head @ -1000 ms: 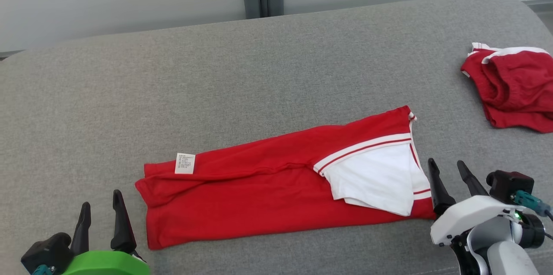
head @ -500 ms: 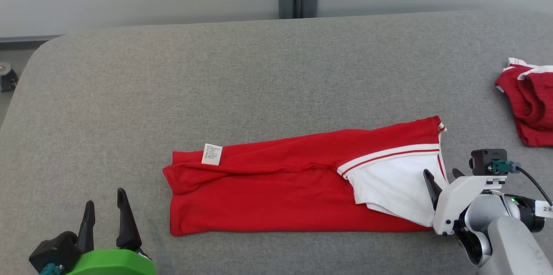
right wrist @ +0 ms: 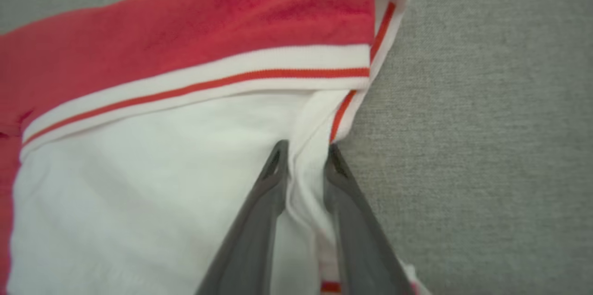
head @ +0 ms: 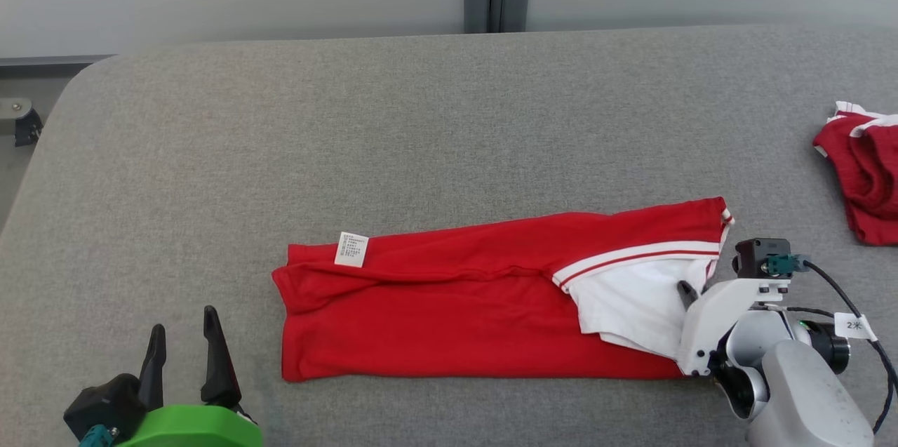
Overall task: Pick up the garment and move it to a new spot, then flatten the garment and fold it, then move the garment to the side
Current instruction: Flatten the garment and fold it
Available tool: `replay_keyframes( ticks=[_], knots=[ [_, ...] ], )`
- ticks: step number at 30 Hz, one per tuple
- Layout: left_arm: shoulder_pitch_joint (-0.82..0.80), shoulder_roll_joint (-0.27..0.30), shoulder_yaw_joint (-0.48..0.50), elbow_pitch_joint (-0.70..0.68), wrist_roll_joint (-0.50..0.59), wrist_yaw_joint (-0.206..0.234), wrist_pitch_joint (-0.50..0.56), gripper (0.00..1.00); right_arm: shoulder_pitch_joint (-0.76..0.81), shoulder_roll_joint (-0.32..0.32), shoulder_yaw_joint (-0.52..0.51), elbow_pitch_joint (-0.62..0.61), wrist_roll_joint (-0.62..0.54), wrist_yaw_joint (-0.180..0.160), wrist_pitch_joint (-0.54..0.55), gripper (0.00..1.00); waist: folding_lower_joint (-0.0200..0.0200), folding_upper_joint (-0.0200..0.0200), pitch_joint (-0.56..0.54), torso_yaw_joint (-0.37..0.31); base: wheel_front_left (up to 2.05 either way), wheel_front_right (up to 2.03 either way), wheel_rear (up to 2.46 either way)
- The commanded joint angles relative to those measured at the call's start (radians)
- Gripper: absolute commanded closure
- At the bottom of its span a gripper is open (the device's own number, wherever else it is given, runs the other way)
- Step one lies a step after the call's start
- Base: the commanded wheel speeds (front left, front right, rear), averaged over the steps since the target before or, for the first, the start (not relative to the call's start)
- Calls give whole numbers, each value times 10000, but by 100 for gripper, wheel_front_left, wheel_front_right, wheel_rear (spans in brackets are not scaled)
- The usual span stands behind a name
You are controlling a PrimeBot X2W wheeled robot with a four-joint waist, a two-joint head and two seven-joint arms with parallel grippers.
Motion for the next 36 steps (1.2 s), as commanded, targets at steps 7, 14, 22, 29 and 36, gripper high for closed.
replay_keyframes(
  ticks=[7,14,22,29,36],
  knots=[
    [-176,-24,-222,-66,181,32,-5,0,-309,-373,32,46,104,-10,-555,100,0,0,-104,-392,0,0,0],
    [-68,-46,-373,-113,250,111,71,0,277,-937,-679,-684,319,-10,-904,100,0,0,-208,-792,0,0,0],
    [23,9,-517,-131,298,114,160,0,872,-661,-866,-1984,651,-10,-994,100,0,0,-339,-1165,0,0,0],
    [61,34,-622,-129,296,113,204,0,1267,-273,155,-3579,1152,-7,-752,100,0,0,-459,-1158,0,0,0],
    [66,7,-733,-99,286,121,237,0,1533,52,1369,-4951,1495,-4,-528,100,0,0,-553,-770,0,0,0]
  ],
)
